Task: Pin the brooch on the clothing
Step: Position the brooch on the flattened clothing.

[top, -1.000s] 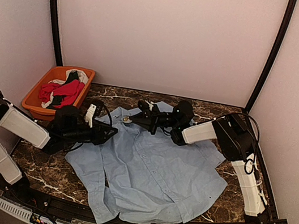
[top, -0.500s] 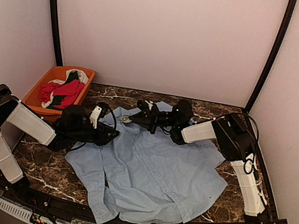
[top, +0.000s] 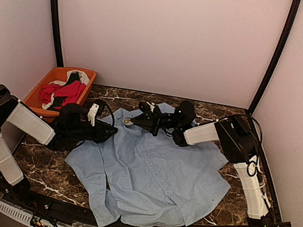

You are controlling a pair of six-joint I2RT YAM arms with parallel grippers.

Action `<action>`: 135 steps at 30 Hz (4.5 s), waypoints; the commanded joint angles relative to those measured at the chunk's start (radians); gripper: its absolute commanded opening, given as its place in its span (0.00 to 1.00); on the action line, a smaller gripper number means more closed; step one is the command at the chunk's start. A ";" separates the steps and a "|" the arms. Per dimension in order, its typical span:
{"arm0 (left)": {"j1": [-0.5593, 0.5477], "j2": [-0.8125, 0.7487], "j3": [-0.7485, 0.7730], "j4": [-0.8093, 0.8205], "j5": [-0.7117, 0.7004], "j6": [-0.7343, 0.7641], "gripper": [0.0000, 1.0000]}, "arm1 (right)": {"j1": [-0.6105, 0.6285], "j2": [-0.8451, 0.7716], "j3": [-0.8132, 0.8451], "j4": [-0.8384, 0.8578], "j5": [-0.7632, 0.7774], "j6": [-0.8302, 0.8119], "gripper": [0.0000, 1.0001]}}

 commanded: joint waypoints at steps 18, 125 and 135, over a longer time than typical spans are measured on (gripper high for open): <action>0.022 0.129 0.066 0.131 0.258 -0.098 0.23 | 0.001 0.033 0.022 0.023 -0.024 0.002 0.00; 0.038 0.176 0.017 0.548 0.400 -0.366 0.07 | 0.010 0.423 0.308 0.348 0.063 0.055 0.00; 0.053 0.248 0.012 0.783 0.408 -0.605 0.11 | 0.009 0.492 0.473 0.430 0.097 0.065 0.00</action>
